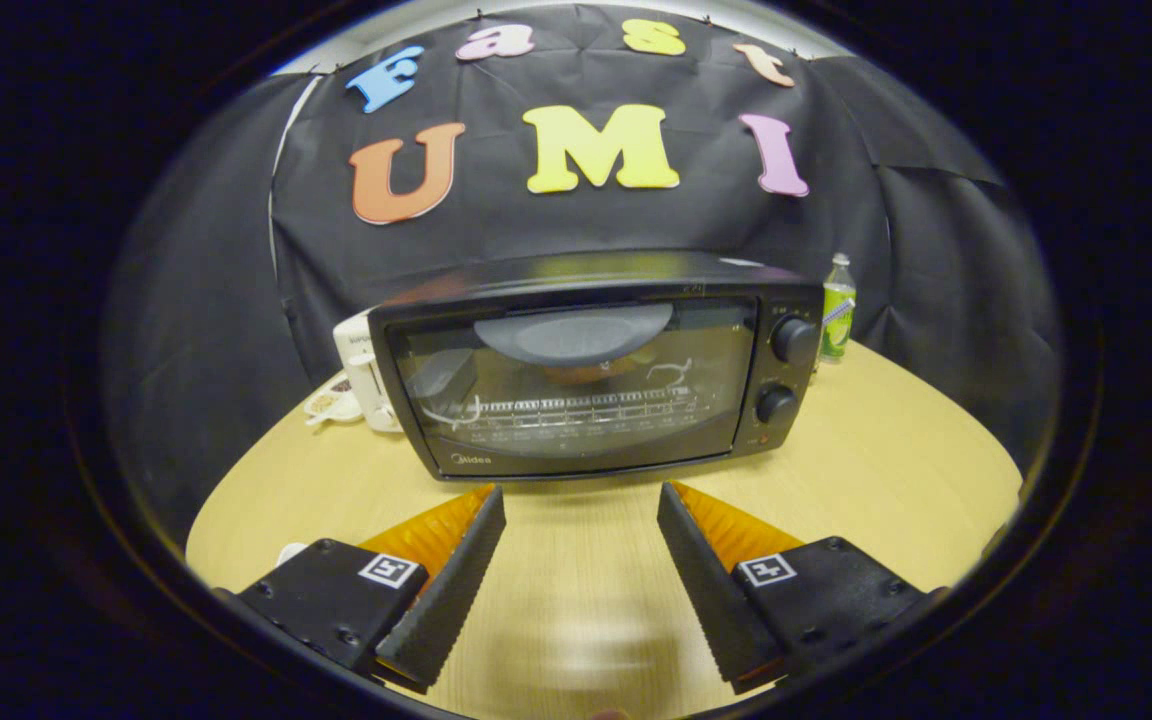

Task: Open the toaster oven, put the food inside, and close the toaster oven door.

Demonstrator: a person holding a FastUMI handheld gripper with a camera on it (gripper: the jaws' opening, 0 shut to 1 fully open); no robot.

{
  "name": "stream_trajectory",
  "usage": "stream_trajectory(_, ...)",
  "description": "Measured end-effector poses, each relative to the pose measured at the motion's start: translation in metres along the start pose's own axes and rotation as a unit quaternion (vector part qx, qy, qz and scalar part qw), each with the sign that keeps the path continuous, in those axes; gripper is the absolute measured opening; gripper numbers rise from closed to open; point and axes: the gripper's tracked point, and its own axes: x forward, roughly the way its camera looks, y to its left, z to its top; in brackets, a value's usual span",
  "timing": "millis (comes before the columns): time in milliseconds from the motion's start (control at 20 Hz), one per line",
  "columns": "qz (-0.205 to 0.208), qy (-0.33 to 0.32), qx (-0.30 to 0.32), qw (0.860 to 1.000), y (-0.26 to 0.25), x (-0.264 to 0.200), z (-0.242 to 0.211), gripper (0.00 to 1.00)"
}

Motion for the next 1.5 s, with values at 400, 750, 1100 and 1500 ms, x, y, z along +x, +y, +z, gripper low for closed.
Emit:
stream_trajectory(400,0.001,-0.116,-0.009,0.993,-0.014,-0.097,0.084,1.0)
stream_trajectory(750,0.012,-0.199,-0.017,0.98,-0.047,-0.184,0.148,1.0)
stream_trajectory(1100,0.022,-0.229,-0.017,0.973,-0.054,-0.243,0.161,1.0)
stream_trajectory(1500,0.036,-0.214,-0.02,0.976,-0.037,-0.246,0.148,1.0)
